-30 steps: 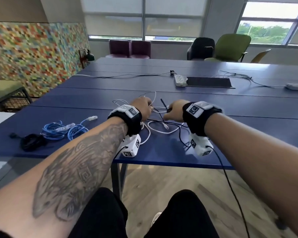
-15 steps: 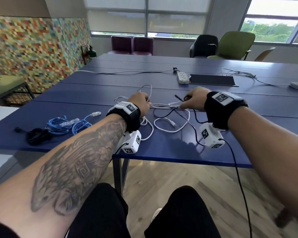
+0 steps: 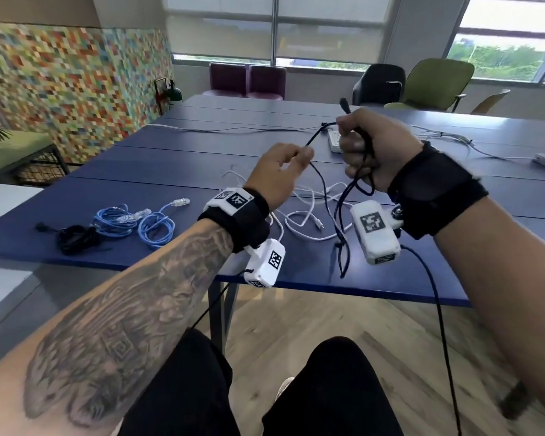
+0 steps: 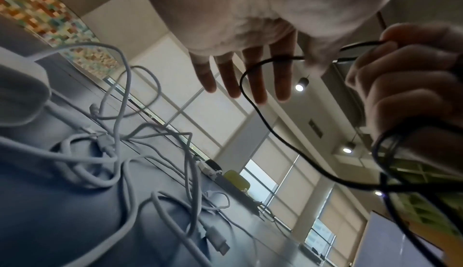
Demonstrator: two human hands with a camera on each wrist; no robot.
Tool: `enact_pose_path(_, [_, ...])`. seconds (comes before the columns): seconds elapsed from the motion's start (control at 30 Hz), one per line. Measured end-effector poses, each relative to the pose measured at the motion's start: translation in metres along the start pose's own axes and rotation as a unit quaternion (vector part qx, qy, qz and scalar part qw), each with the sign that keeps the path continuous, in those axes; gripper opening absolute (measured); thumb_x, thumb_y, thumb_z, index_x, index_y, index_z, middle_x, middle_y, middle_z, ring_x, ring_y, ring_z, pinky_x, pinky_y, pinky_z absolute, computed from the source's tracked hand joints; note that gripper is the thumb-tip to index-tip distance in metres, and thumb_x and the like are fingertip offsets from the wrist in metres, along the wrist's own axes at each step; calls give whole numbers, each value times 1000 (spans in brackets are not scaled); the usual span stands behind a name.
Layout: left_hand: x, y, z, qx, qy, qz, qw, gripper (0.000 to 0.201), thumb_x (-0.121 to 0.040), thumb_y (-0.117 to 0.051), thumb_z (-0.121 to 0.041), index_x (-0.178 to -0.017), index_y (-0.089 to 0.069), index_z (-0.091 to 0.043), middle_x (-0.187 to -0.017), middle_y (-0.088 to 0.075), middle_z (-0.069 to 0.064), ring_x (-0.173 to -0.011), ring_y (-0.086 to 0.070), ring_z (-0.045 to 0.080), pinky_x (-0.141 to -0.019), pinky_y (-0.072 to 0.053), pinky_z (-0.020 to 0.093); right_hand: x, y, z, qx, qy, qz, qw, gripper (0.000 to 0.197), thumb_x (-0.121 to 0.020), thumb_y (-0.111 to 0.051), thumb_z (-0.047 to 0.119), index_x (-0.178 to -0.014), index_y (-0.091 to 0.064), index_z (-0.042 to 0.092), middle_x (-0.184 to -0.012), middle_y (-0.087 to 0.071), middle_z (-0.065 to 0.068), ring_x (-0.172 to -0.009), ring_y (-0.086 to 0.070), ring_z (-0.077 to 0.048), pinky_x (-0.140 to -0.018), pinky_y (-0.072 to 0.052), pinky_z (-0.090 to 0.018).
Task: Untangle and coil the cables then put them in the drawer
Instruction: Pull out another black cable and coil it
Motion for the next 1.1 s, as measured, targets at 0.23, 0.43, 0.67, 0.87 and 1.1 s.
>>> enact_pose_path(0.23, [37, 43, -21, 116, 5, -74, 990, 28, -101, -50, -24, -88, -68, -6, -48, -50, -1, -49, -49, 13, -60, -47, 29, 15, -25, -14, -49, -41, 70, 995, 27, -96, -43, 25, -69, -43, 22, -56, -33, 6, -36, -17, -6, -38, -14, -16])
enact_pose_path(0.43, [82, 86, -8, 193, 138, -58, 970, 21, -100, -51, -18, -82, -60, -13, -45, -29, -10, -39, -19, 8, -40, -17, 17, 46, -85, -67, -65, -104, 155, 980, 26, -98, -41, 23, -81, -58, 12, -62, -53, -2, -47, -43, -13, -46, -41, -22])
enact_pose_path(0.67, [148, 127, 26, 44, 190, 36, 980, 16, -95, -61, -18, -85, -70, -9, -46, -34, -2, -38, -25, 11, -38, -19, 19, 68, -150, -126, 98, -32, 251, 963, 34, -84, -72, 18, -116, -65, 8, -107, -73, -14, -97, -68, -16, -89, -51, -24])
enact_pose_path(0.87, [199, 151, 58, 14, 233, 42, 972, 18, -93, -65, -22, -81, -68, -8, -46, -42, -8, -43, -31, 11, -45, -24, 26, 68, -188, -148, 150, 20, 197, 969, 19, -99, -58, 19, -91, -69, 5, -52, -50, 8, -45, -42, -4, -53, -41, -22])
enact_pose_path(1.1, [277, 190, 130, 16, 306, -43, 951, 22, -97, -59, -20, -79, -70, -13, -52, -44, -9, -49, -39, 6, -65, -47, 35, 52, -185, -149, 58, -12, 125, 990, 23, -96, -55, 14, -76, -65, 11, -51, -50, 2, -39, -38, -11, -45, -35, -24])
Point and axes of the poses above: each hand's wrist, its own x-axis away from the middle knuckle, its own y-axis out of the back of the hand, z = x × y, the point moved 6 cm from there along -x, towards the middle knuckle
